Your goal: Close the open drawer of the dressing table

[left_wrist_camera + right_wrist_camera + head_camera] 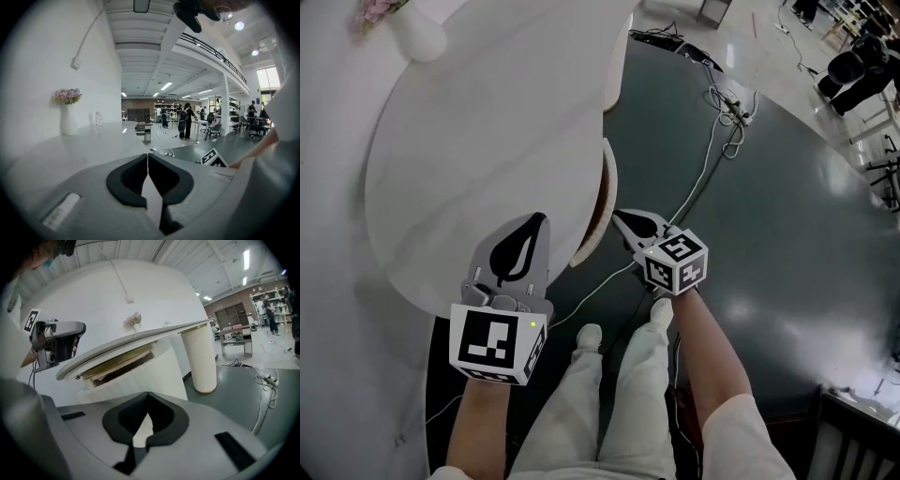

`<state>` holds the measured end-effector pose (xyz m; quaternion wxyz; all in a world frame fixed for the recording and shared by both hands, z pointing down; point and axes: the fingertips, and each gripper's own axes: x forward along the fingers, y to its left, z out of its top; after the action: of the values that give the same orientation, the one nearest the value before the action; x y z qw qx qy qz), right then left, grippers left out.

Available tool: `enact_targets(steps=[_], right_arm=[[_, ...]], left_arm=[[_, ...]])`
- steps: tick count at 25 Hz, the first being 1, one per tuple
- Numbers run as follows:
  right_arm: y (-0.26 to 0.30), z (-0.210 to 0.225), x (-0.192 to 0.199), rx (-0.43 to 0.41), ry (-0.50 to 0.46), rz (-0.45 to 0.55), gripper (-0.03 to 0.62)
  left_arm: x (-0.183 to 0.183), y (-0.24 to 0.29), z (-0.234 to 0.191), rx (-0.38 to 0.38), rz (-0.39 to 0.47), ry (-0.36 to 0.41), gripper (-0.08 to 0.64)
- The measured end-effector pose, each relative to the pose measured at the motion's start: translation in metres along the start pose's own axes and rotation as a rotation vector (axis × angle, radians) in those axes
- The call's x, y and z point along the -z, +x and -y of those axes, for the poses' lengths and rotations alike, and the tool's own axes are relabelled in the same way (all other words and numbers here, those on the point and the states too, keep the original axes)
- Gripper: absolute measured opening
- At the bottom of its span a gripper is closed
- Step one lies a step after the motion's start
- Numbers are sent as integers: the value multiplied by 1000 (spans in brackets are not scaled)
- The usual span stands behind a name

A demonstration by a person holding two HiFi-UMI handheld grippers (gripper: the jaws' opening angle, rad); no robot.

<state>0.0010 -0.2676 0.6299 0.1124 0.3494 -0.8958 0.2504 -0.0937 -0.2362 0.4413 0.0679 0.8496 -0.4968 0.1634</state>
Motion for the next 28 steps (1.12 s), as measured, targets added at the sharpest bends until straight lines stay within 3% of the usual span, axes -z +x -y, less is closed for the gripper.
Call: enact_targets(steps=[5, 12, 21, 28], right_arm=[[3, 2, 2, 8, 37, 30, -6], [2, 0, 1, -14, -36, -24, -6], [4, -2, -1, -26, -24, -18, -8], [57, -30, -9, -92, -132, -58, -5]], left_arm=[[3, 3, -1, 0, 1, 4, 18], [6, 7, 3, 4, -1, 6, 18], [9, 15, 1, -1, -5, -1, 18], [11, 22, 1, 1, -5, 9, 18]])
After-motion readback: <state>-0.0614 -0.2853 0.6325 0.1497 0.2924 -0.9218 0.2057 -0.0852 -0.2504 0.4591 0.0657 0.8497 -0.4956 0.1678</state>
